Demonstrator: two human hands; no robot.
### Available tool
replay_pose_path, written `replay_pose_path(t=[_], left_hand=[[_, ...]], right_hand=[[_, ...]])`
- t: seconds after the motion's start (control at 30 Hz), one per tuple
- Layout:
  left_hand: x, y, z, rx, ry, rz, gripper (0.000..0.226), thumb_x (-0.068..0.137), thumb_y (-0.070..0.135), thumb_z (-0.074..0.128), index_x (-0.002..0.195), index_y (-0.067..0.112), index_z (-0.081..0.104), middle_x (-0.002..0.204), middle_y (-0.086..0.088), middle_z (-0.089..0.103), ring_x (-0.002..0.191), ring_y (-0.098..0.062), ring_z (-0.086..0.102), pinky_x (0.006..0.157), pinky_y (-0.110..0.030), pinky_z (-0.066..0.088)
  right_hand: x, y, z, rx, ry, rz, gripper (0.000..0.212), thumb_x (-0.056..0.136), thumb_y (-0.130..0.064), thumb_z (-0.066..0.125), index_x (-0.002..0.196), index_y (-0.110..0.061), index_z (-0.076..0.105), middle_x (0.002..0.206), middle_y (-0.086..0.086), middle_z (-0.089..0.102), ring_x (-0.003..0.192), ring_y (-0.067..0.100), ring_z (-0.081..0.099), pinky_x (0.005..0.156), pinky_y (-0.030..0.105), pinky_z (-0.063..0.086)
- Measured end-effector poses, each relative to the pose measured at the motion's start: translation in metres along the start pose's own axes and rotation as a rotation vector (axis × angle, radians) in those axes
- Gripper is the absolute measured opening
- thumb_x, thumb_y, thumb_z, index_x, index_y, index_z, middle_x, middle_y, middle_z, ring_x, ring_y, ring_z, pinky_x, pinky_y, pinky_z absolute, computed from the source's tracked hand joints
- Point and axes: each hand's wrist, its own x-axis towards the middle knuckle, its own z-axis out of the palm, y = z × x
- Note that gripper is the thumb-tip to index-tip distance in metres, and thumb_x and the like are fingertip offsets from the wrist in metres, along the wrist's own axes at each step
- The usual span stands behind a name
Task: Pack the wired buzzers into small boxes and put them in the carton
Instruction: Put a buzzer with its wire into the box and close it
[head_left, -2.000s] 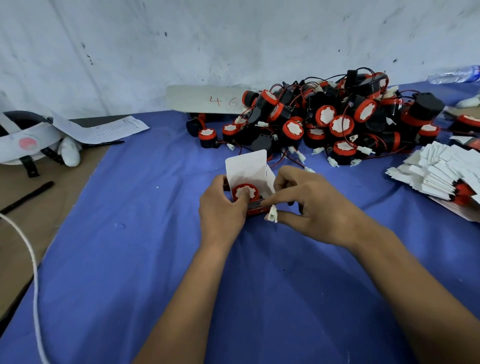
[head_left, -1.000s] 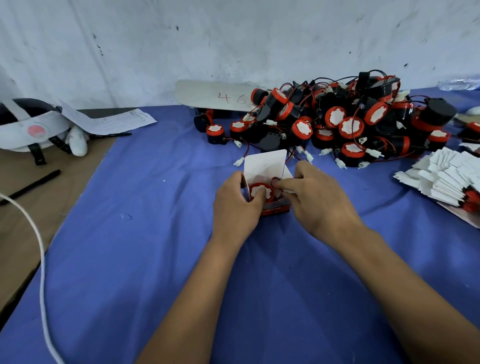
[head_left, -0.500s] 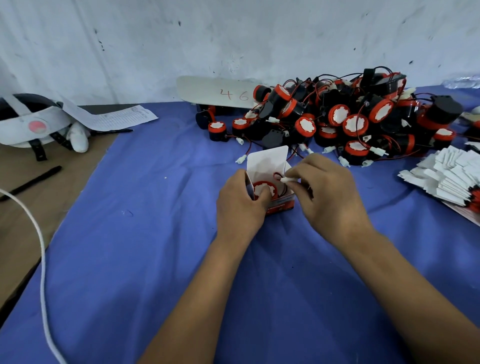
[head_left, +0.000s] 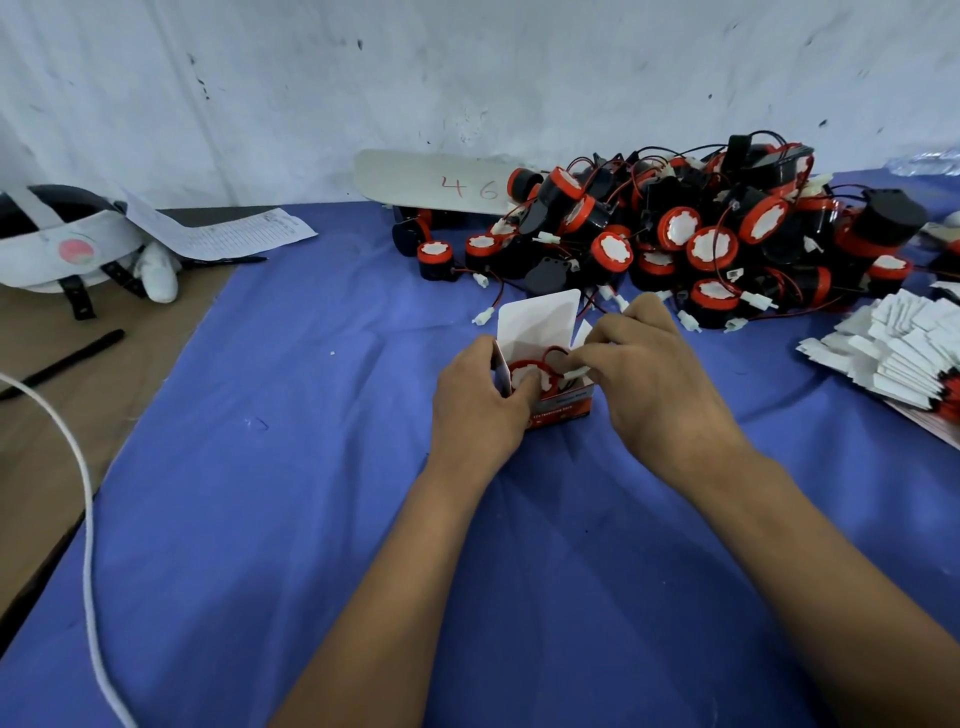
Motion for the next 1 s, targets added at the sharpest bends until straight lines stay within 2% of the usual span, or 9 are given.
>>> replay_pose_path(t=[0.13,0.3,0.43,0.57,0.7,0.8,0.87,0.93,1.0], left_hand=[[0.001,-0.001,0.000,-0.007,-0.013,-0.002,0.024,0.093,0.027,0.072,0.110,0.013,0.064,0.102,0.002,0.069,0.091,-0.016,0.064,0.078,-0.043,0.058],[0.000,-0.001,0.000,0.002,-0.024,0.004,0.024,0.093,0.029,0.071,0.109,0.013,0.063,0.102,0.000,0.069,0.092,-0.019,0.064,0.078,-0.046,0.058],[-0.001,-0.001,0.001,0.010,-0.003,0.015,0.025,0.093,0.028,0.071,0.107,0.010,0.063,0.099,-0.003,0.069,0.090,-0.021,0.065,0.076,-0.048,0.057],[-0.001,-0.002,0.002,0.018,0.010,0.043,0.025,0.093,0.026,0.069,0.107,0.006,0.063,0.099,-0.007,0.068,0.089,-0.024,0.063,0.075,-0.049,0.054],[-0.002,-0.003,0.006,0.049,0.046,0.050,0.033,0.091,0.028,0.072,0.119,0.014,0.060,0.110,-0.002,0.064,0.095,-0.018,0.058,0.082,-0.044,0.054],[-0.006,0.000,0.004,0.069,0.145,0.158,0.066,0.084,0.028,0.079,0.140,0.025,0.044,0.129,0.003,0.051,0.111,-0.013,0.052,0.087,-0.030,0.050],[-0.006,0.002,0.001,0.113,0.194,0.294,0.077,0.081,0.025,0.081,0.145,0.026,0.038,0.137,-0.001,0.046,0.124,-0.017,0.048,0.096,-0.024,0.043],[-0.005,0.002,0.000,0.179,0.204,0.404,0.072,0.080,0.022,0.081,0.142,0.026,0.046,0.141,-0.005,0.043,0.128,-0.021,0.043,0.100,-0.021,0.039],[-0.008,0.003,0.001,0.210,0.158,0.441,0.054,0.081,0.021,0.078,0.130,0.026,0.056,0.144,-0.006,0.039,0.128,-0.024,0.041,0.099,-0.027,0.043]], right_hand=[[0.000,-0.003,-0.003,0.024,-0.027,0.034,0.039,0.080,0.018,0.070,0.111,-0.006,0.077,0.097,0.005,0.063,0.100,0.027,0.039,0.073,0.033,0.045],[0.002,-0.001,-0.013,0.058,-0.030,0.045,0.031,0.070,0.027,0.064,0.082,0.001,0.077,0.091,0.009,0.055,0.092,0.025,0.036,0.069,0.034,0.037],[0.002,-0.006,-0.014,0.075,-0.104,0.005,0.028,0.086,0.013,0.055,0.092,-0.004,0.076,0.100,0.003,0.051,0.097,0.020,0.034,0.080,0.038,0.046],[0.002,-0.010,-0.006,0.165,-0.032,-0.015,0.018,0.097,-0.006,0.059,0.092,-0.002,0.075,0.099,0.006,0.056,0.096,0.020,0.041,0.086,0.034,0.044],[0.000,-0.005,-0.001,0.247,0.107,0.103,0.013,0.093,0.000,0.067,0.103,-0.002,0.075,0.101,0.011,0.064,0.090,0.028,0.059,0.076,0.042,0.052],[-0.004,0.002,-0.003,0.292,0.245,0.143,0.007,0.096,-0.010,0.066,0.090,-0.008,0.070,0.085,0.002,0.063,0.073,0.021,0.056,0.066,0.042,0.050],[-0.006,0.008,-0.005,0.303,0.220,0.103,0.007,0.098,-0.012,0.064,0.092,-0.012,0.068,0.076,-0.006,0.060,0.068,0.019,0.054,0.062,0.045,0.050],[-0.008,0.018,-0.008,0.340,0.124,-0.030,0.010,0.097,-0.007,0.064,0.099,-0.016,0.070,0.077,-0.009,0.060,0.069,0.017,0.056,0.061,0.045,0.050],[-0.010,0.029,-0.011,0.363,0.021,-0.125,0.026,0.092,0.001,0.065,0.104,-0.019,0.075,0.087,-0.006,0.063,0.074,0.018,0.059,0.062,0.047,0.051]])
